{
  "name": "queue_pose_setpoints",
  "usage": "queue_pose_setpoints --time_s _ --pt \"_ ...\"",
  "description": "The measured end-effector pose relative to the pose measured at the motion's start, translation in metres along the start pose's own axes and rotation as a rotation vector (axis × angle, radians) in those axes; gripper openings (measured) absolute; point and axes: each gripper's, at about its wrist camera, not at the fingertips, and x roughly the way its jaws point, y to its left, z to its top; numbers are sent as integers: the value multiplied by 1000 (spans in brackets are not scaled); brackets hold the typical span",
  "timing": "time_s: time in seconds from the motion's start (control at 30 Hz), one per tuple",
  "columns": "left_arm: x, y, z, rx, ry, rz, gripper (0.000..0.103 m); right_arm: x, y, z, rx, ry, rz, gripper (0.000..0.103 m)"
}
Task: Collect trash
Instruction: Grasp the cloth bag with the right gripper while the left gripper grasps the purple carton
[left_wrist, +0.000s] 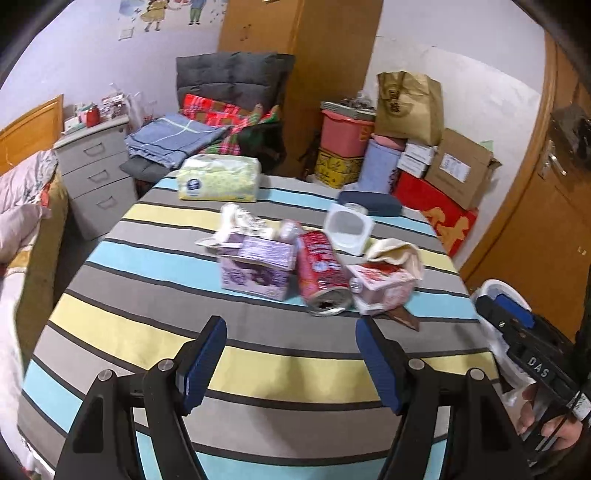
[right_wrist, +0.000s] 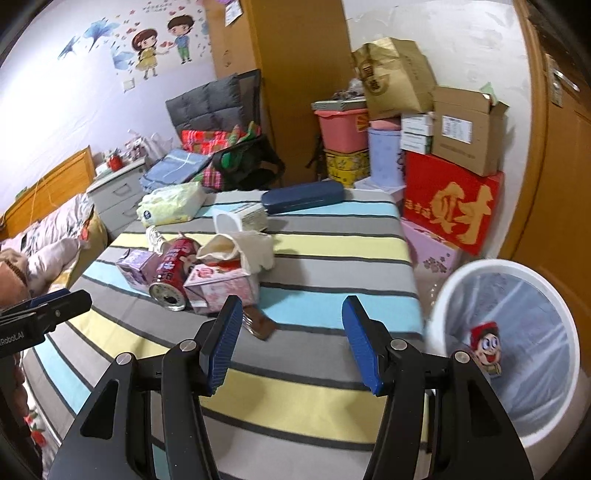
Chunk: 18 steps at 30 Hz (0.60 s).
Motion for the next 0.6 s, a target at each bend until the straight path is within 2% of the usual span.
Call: queue_pose_setpoints --time_s 0.13,0.23,0.53,0.57,0.6 --pt "7 21 8 -47 5 -18 72 12 13 7 -29 11 23 58" --pt "14 29 14 -52 12 -1 73 23 21 11 -53 28 36 58" --pt "51 30 49 -78 36 -6 80 47 24 23 -76 53 59 58" --pt "56 29 51 -79 42 -4 80 50 25 25 -80 51 59 62" --pt "62 28 54 -75 48 -4 80 53 25 25 -85 57 55 70"
